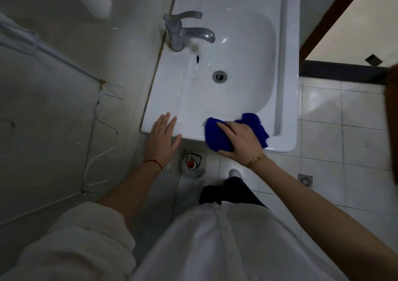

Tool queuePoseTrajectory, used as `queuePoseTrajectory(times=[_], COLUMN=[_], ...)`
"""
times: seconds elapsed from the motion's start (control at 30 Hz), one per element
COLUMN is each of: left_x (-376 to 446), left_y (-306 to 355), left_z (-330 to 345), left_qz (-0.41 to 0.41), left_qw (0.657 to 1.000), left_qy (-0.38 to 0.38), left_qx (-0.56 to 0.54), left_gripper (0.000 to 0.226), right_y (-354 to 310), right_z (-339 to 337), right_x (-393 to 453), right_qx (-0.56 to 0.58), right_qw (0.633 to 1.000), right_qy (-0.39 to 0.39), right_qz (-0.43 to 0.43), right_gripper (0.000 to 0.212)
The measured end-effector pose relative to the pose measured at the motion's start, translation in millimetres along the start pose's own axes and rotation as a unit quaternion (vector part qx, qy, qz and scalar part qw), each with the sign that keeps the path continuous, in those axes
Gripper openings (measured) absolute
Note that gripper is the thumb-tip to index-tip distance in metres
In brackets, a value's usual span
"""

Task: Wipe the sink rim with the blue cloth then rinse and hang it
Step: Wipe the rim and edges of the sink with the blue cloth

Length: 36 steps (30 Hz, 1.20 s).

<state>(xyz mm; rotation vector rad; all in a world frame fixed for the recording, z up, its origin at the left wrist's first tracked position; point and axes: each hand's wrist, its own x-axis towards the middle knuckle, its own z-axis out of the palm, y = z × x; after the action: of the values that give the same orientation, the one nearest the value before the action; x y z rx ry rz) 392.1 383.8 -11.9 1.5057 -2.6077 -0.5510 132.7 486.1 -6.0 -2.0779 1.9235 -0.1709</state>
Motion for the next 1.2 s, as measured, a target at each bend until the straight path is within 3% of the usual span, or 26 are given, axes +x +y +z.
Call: queuePoseTrajectory(times=[0.17, 0.53, 0.73, 0.87, 1.2], left_x=[-0.3, -2.2, -3.2, -4.6, 4.5], left_y=[2.6, 3.0, 36.4, 72.5, 197.1], left_z=[-1.8, 3.1, 11.2, 26.1, 66.3], left_qz=[-0.019, -0.072, -0.010, -0.036, -0.084], left_qw=[0.999, 0.996, 1.000, 0.999, 0.993], left_qy=[0.013, 0.024, 0.018, 0.030, 0.082], left_qx=[-0.026, -0.039, 0.000, -0.024, 0.011], left_gripper=[0.062, 0.059, 0.054, 0.054, 0.042], right_y=[29.6, -63.1, 10.3, 70.9, 179.8], right_z=[1.7, 22.0, 15.2, 4.3, -30.8], right_x=[-30.1, 61.6, 2.9, -40.5, -62.9], right_qx=[-0.046, -0.061, -0.035, -0.038, -0.011], right_qw=[0.997, 0.997, 0.996, 0.994, 0.970], right_qy=[0.051, 0.003, 0.067, 0.085, 0.014], right_qz=[0.038, -0.043, -0.056, -0.061, -0.241], right_gripper=[0.077, 0.072, 0.074, 0.075, 0.078])
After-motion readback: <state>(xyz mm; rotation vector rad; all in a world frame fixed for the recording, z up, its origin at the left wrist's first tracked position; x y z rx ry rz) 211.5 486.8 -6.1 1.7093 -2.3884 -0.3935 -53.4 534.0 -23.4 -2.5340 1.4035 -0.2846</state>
